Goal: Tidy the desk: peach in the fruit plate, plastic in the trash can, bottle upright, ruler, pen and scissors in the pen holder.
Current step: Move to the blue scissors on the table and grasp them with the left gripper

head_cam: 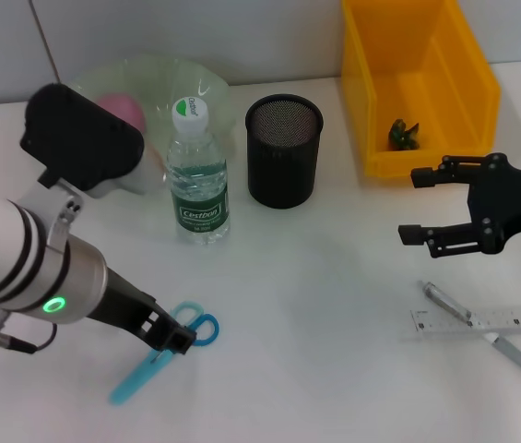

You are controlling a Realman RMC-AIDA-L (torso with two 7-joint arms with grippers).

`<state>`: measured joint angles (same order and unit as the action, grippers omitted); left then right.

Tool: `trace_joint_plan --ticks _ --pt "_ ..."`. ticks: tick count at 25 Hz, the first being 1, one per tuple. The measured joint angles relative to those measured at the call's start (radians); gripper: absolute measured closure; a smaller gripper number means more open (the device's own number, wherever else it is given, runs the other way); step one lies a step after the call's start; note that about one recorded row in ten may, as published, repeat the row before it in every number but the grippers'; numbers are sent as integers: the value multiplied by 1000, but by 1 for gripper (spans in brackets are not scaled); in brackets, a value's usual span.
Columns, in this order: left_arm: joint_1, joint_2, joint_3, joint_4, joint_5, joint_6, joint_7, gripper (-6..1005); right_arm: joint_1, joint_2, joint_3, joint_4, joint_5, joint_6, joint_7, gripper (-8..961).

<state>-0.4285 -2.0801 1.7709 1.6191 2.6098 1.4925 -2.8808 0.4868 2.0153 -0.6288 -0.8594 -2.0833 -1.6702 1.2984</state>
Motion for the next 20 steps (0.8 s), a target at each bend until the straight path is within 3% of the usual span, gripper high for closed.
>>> trace_joint_plan --ticks 9,20 --pt "-5 0 2 22 9 23 0 333 27 11 2 16 11 5 47 146" --pt "-17 0 62 12 57 25 1 333 45 -1 -48 33 6 1 49 146"
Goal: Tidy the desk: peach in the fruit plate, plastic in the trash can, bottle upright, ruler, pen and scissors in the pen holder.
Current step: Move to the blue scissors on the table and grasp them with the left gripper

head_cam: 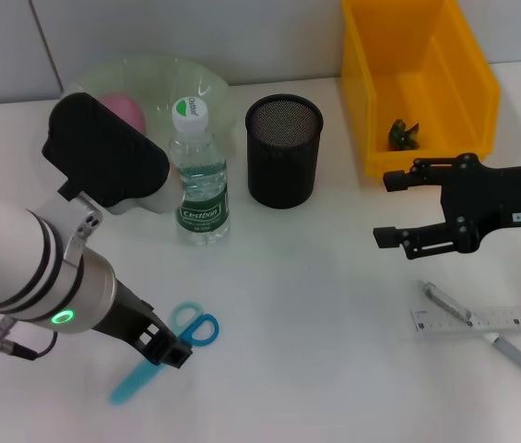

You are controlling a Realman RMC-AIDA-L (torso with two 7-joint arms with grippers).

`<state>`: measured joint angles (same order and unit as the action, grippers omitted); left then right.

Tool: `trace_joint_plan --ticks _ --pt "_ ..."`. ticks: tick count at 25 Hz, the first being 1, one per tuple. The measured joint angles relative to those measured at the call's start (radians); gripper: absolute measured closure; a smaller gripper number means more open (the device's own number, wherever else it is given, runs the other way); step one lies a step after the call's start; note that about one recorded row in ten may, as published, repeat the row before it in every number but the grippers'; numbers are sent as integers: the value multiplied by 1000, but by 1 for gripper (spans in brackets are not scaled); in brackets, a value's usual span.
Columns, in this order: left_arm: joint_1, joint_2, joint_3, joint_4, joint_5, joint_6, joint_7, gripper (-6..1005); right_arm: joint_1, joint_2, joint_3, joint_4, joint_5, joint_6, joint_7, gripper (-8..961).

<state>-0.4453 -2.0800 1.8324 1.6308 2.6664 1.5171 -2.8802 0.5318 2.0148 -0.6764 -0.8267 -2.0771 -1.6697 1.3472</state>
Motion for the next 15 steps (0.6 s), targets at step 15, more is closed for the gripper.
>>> trace_joint_plan --ticks 15 --pt "56 1 1 5 4 -37 -1 336 0 -12 17 10 17 -7 19 147"
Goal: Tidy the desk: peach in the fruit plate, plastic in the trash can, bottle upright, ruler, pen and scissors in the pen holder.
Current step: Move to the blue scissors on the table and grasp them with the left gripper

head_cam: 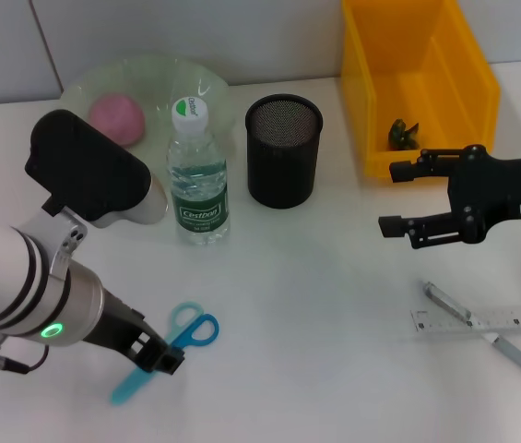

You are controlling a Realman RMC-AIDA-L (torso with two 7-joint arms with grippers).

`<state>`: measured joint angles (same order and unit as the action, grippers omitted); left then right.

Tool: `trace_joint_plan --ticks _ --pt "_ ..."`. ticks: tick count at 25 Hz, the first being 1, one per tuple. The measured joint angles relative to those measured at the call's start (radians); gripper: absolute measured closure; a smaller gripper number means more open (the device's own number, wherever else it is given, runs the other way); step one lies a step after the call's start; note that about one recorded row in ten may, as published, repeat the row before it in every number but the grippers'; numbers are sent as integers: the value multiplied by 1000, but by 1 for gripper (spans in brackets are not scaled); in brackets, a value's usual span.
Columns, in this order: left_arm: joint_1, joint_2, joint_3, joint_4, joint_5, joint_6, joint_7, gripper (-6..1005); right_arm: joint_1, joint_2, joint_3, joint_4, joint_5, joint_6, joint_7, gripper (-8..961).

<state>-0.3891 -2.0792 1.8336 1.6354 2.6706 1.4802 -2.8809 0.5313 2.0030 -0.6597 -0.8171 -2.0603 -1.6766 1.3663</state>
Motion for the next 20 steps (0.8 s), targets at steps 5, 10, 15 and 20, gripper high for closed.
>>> trace_joint_plan --ticks 5,10,15,20 --pt "1 0 -6 -11 -14 -18 0 338 -8 -2 6 19 -3 11 -16 147" --pt "-4 -1 -18 -59 -57 -30 -1 340 -17 -14 10 25 1 14 -18 147" --pt "-1 -1 -21 -63 -59 -41 -2 336 -23 -13 9 26 -2 14 -19 147" --pt "-5 -1 -22 -66 -60 -44 -2 331 -25 -13 9 26 -3 23 -19 147"
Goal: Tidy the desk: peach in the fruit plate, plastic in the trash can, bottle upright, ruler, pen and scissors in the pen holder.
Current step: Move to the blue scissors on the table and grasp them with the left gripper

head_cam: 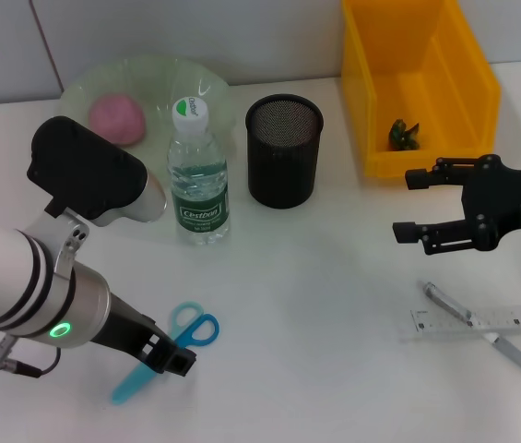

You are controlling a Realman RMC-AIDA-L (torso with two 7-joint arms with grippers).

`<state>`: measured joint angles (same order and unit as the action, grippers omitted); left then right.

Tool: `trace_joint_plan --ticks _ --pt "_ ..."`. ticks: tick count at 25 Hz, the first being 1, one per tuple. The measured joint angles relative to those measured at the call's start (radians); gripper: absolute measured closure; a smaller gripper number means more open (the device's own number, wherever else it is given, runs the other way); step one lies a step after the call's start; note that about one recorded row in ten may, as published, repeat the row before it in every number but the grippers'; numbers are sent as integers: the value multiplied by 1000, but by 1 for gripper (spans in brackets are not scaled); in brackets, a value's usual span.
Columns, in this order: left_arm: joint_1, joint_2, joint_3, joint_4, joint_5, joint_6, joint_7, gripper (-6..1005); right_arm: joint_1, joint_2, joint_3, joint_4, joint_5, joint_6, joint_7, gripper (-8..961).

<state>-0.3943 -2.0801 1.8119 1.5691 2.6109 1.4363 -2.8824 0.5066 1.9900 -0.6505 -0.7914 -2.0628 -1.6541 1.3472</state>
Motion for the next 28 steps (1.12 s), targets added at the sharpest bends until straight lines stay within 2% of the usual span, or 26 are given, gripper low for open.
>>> trace_joint_plan --ticks 6,7,17,28 --pt "-2 0 -5 -16 4 -6 0 325 1 0 -10 0 -1 14 0 147" --pt "-15 0 -13 -51 0 -14 1 325 2 0 -11 0 -1 14 0 147" --pt "-62 0 -19 -108 -28 9 2 328 8 0 -12 -1 -2 17 1 148" --pt "-67 3 -17 -110 3 21 3 334 9 -1 -12 -3 -2 18 3 148"
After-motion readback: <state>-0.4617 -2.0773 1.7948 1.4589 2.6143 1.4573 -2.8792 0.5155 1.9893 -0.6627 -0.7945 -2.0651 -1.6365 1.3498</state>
